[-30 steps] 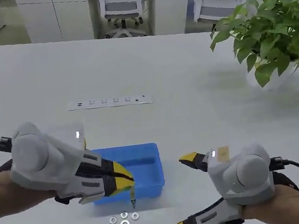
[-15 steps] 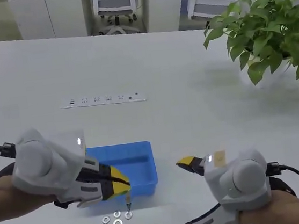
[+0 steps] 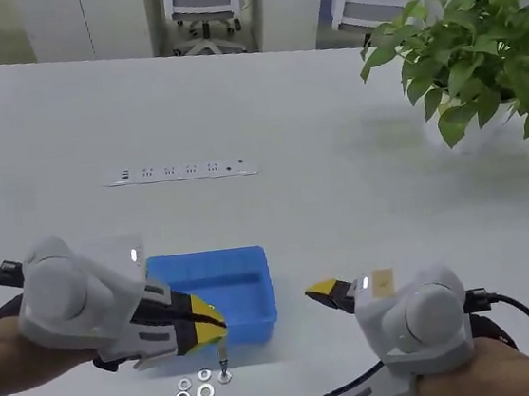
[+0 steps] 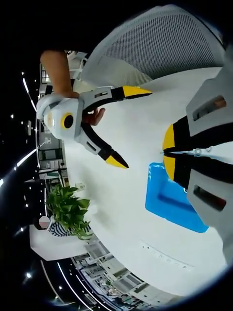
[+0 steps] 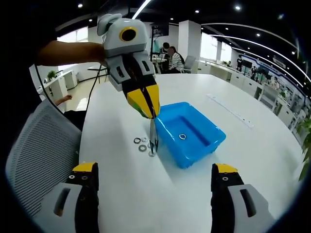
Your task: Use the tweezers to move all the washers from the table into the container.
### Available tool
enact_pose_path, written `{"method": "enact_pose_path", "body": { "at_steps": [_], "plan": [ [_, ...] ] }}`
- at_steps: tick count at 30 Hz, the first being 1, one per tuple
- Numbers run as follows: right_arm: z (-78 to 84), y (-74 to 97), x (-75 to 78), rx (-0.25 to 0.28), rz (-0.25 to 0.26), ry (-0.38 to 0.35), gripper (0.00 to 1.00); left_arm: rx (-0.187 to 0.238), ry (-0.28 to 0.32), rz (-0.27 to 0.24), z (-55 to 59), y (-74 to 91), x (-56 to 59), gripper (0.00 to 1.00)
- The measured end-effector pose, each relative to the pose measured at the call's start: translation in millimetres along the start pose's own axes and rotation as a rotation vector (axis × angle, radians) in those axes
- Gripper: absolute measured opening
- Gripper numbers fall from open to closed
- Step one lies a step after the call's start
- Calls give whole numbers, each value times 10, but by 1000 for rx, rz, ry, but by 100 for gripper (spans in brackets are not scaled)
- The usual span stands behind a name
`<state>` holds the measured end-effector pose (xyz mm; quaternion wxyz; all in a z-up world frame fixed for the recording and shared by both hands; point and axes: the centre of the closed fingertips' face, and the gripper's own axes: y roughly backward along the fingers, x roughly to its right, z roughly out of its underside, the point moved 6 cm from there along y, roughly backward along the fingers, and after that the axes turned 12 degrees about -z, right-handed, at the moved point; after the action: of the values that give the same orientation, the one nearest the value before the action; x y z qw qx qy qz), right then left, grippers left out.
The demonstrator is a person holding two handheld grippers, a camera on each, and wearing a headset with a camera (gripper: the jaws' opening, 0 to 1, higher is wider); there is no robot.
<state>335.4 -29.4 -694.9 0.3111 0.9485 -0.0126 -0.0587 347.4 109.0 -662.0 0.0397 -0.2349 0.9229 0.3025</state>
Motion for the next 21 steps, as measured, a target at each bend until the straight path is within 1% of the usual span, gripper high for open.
{"method": "enact_pose_path", "body": {
  "at_steps": [3, 7, 11, 14, 16, 18, 21],
  "plan": [
    [-11, -8, 0, 4, -8, 13, 92, -4, -6, 3, 1, 7, -5, 5],
    [-32, -38, -14, 0, -40, 31, 80, -6, -7, 14, 1, 12, -1, 5],
    [-60, -92, -17, -5, -71, 55, 72, -7, -14, 25, 1, 12, 2, 5],
    [-86, -134, -5, -7, -88, 78, 67, -8, -17, 30, 7, 17, -6, 5],
    [-108, -162, -8, -5, -110, 103, 61, -9, -12, 34, 11, 20, -9, 5],
    [-127, -195, 6, -3, -123, 116, 57, -8, -8, 37, 16, 19, -12, 5],
    [-141, -242, 41, -18, -133, 147, 53, -7, -9, 42, 18, 18, -11, 5]
  ]
}}
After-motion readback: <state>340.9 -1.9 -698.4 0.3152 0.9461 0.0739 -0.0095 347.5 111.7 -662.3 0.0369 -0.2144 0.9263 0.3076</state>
